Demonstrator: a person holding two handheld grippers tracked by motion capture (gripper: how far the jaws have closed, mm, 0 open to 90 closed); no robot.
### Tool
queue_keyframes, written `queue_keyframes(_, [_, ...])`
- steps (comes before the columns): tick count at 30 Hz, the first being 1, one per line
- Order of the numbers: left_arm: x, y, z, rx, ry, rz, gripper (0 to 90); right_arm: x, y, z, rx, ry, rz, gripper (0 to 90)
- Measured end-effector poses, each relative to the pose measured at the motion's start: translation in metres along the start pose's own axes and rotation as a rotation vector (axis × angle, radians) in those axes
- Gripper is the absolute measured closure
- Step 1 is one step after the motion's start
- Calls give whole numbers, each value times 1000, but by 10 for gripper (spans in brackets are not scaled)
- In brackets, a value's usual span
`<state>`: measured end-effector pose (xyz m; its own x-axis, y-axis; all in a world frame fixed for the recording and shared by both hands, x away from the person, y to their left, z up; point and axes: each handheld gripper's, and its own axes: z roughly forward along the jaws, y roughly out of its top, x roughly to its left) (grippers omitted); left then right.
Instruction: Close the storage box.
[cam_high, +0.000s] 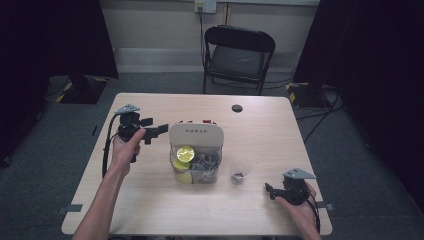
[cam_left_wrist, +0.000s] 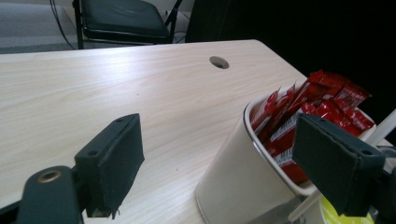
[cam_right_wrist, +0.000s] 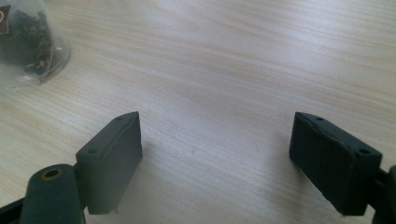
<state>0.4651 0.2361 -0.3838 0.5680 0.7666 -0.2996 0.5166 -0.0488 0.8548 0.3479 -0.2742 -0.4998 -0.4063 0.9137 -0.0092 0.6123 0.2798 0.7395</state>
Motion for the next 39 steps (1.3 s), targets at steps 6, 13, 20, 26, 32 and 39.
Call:
queue_keyframes(6, [-1,0,7,9,-29,4,162,0,0,0,0,-2,-1,164])
queue_keyframes(13, [-4,-1,3,7,-52,8,167,0,0,0,0,-6,1,165])
queue_keyframes(20, [-7,0,0,1,-48,17,186,1,0,0,1,-10,6,163])
queue_keyframes(26, [-7,0,0,3,-65,13,202,1,0,0,1,-10,6,163])
queue_keyframes(32, [-8,2,0,-9,-80,7,202,1,0,0,1,-10,7,162])
queue_keyframes(39, [-9,2,-1,-4,-92,11,202,1,0,0,1,-9,7,162])
